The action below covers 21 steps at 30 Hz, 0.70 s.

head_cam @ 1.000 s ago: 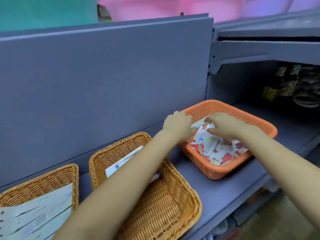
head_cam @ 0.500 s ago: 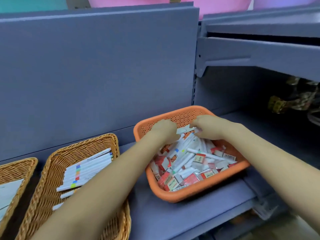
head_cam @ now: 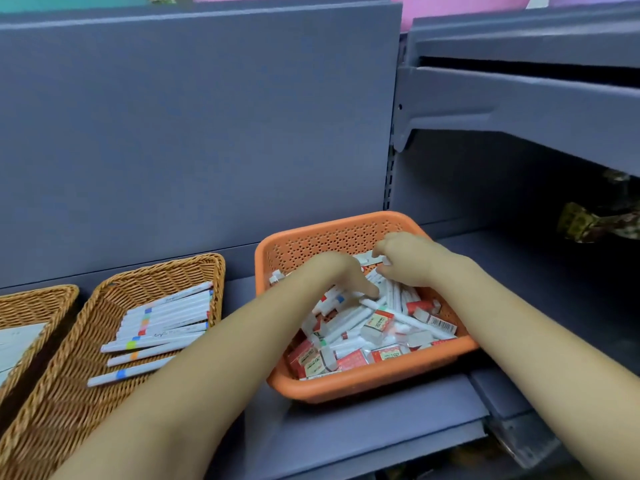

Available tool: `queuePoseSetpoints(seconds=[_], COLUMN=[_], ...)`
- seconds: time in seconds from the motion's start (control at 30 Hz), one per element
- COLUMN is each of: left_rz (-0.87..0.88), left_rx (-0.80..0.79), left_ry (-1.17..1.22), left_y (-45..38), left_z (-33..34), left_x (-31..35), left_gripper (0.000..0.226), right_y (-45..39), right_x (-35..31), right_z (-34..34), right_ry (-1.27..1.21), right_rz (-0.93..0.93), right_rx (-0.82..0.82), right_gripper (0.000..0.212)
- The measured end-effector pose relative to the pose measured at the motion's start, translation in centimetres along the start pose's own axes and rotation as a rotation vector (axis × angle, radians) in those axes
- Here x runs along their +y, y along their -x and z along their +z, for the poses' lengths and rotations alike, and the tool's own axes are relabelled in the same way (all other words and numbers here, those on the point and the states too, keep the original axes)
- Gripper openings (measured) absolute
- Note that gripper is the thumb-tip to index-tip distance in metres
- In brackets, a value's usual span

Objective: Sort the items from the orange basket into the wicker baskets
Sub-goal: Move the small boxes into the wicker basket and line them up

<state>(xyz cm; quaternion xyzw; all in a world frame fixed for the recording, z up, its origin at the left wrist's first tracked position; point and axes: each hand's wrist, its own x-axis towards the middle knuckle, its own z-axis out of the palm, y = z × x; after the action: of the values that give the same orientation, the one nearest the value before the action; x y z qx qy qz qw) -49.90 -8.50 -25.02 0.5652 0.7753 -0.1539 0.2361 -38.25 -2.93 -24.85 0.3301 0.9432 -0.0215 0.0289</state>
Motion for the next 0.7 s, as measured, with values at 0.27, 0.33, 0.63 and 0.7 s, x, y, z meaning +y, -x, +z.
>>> queuePoseSetpoints(seconds=[0.27,0.33,0.63,0.7], left_rz=[0.04,0.043,0.04,0.025], left_rx=[-0.018,-0.013,0.129,0.195], left_ry=[0.024,0.055,0.372,0.561], left_y=[-0.5,-0.4,0.7,0.8], left_z=[0.8,0.7,0.0,-0.2], left_x=[-0.2,-0.2,-2.0,-2.6], left_gripper=[0.049,0.047,0.039,0.038], right_y=[0.1,0.1,0.4,0.5], right_x=[-0.4,-0.5,-0.3,-0.3], right_z=[-0.1,-0.1,-0.7,-1.0], right_ry=[-0.025,-0.038,-0.203,-0.273], right_rz=[-0.006,-0.007,0.028,0.046], right_rx=[-0.007,-0.002,0.189,0.305], right_gripper=[0.037,0.035,0.032,0.029])
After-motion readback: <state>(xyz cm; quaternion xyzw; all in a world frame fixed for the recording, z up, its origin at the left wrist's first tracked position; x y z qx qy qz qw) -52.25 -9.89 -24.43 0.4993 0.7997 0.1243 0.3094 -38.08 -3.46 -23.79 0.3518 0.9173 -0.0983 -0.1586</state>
